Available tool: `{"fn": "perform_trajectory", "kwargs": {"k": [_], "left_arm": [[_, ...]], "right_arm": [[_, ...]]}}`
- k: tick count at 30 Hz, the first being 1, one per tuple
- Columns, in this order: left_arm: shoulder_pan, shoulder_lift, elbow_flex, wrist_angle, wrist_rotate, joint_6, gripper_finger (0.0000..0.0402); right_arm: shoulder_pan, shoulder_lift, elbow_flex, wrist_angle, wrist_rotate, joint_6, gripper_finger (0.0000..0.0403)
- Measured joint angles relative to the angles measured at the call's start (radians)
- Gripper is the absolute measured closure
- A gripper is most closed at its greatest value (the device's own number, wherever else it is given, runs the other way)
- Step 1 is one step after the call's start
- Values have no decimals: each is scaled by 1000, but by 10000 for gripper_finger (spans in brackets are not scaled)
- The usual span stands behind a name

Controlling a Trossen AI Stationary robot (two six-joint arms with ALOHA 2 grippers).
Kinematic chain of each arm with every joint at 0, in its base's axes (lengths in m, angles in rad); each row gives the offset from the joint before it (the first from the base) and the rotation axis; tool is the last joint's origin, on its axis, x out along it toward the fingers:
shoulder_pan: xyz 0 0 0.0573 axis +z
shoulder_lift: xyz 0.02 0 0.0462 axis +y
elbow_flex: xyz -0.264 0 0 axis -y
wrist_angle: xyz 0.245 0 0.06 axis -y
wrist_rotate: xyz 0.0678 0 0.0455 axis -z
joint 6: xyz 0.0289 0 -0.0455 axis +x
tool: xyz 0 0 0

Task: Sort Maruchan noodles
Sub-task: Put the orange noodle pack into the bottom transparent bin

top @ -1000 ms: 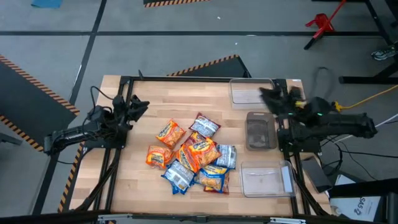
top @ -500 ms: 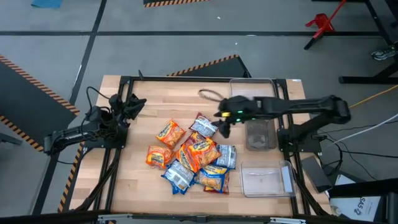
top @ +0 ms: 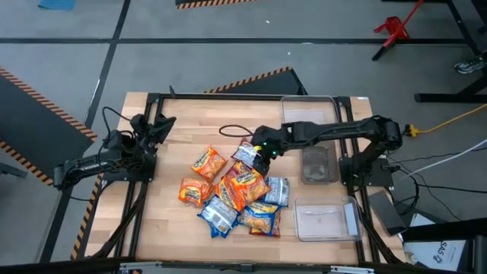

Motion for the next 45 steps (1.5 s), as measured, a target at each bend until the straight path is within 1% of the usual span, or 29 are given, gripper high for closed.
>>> {"fn": "perform_trajectory", "kwargs": {"k": [2,4,6,9,13,14,16,21,26,29,33,35,37,39,41,45], "left_arm": [[0,0,0,28,-8,-8,255],[0,-1,2,50,-9,-11,255],[0,0,9,47,17,-12,255],[0,0,16,44,55,-13,255],[0,0,16,9,62,-12,255],[0,0,16,1,63,-12,255],[0,0,16,-14,64,-13,255],[0,0,16,-30,64,-13,255],[0,0,16,-30,63,-11,255],[0,0,16,-33,63,-3,255],[1,0,16,-50,60,5,255],[0,0,17,-52,46,5,255],[1,0,17,-63,42,8,255],[1,0,17,-61,42,9,255],[0,0,17,-63,40,9,255],[0,0,17,-65,40,9,255]], "right_arm": [[0,8,-8,-28,-15,24,190],[1,12,-19,-48,-43,27,174],[1,12,-32,-43,-77,42,147],[1,12,-66,-27,-110,112,94],[2,11,-130,-12,-114,165,24],[5,11,-152,-3,-114,188,14],[8,11,-188,37,-120,214,8],[18,11,-254,202,-193,242,30],[44,11,-304,310,-186,241,35],[56,27,-336,419,-178,233,33],[64,66,-362,521,-243,233,38],[66,83,-362,520,-264,233,51],[66,94,-362,513,-275,230,76],[67,95,-362,509,-278,226,113],[67,94,-362,510,-279,214,160],[66,87,-361,506,-275,206,270]]}}
